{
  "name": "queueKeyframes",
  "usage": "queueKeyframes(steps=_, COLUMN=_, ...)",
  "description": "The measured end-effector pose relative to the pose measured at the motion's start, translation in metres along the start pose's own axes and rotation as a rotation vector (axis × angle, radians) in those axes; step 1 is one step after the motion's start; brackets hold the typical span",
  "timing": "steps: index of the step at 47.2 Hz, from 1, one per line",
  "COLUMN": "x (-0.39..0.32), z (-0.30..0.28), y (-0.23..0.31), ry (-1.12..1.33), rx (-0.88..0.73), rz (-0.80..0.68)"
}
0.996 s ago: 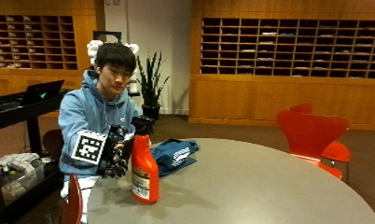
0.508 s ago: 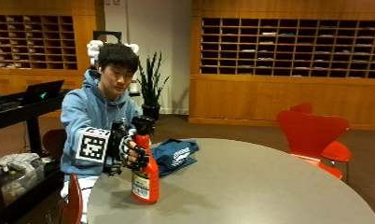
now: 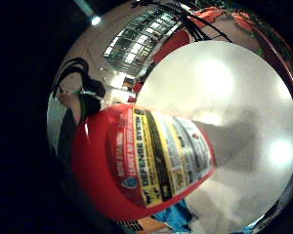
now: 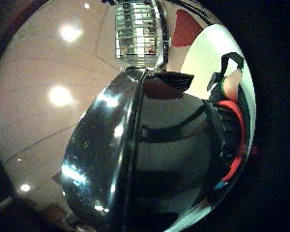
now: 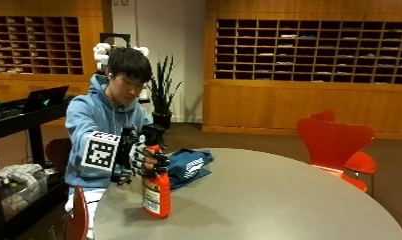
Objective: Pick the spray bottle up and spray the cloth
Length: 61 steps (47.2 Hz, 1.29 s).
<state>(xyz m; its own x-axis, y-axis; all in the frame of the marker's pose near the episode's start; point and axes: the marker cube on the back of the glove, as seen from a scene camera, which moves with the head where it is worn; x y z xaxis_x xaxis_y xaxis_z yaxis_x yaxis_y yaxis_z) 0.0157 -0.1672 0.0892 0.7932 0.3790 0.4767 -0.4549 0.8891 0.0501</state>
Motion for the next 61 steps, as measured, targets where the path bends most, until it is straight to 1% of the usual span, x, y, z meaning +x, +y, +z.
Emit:
queueKeyframes(steps=5, x=0.001, z=-0.002, y=-0.005, ry=0.005, rx=0.053, rz=-0.028)
queueKeyframes(steps=16, x=0.003, z=-0.011, y=-0.015, ry=0.014, rx=0.103, rz=-0.016)
queueKeyframes(steps=19, x=0.003, z=-0.013, y=-0.017, ry=0.024, rx=0.094, rz=-0.027)
queueKeyframes(steps=24, x=-0.001, z=-0.011, y=-0.021, ry=0.061, rx=0.030, rz=-0.079)
queueKeyframes(steps=27, x=-0.005, z=-0.010, y=-0.021, ry=0.093, rx=-0.035, rz=-0.090)
queueKeyframes(steps=32, x=-0.014, z=-0.008, y=-0.022, ry=0.160, rx=-0.189, rz=-0.114)
queueKeyframes(steps=38, x=-0.037, z=-0.003, y=-0.017, ry=0.280, rx=-0.451, rz=-0.181)
queueKeyframes(steps=41, x=-0.049, z=0.001, y=-0.009, ry=0.361, rx=-0.573, rz=-0.237)
queueKeyframes(steps=46, x=-0.067, z=0.007, y=0.007, ry=0.561, rx=-0.756, rz=-0.326)
queueKeyframes(steps=51, x=-0.087, z=0.018, y=0.034, ry=0.813, rx=-0.932, rz=-0.336)
queueKeyframes(steps=56, x=-0.097, z=0.027, y=0.044, ry=1.019, rx=-1.036, rz=-0.336)
queueKeyframes(steps=61, x=-0.104, z=0.035, y=0.067, ry=1.218, rx=-1.109, rz=-0.317)
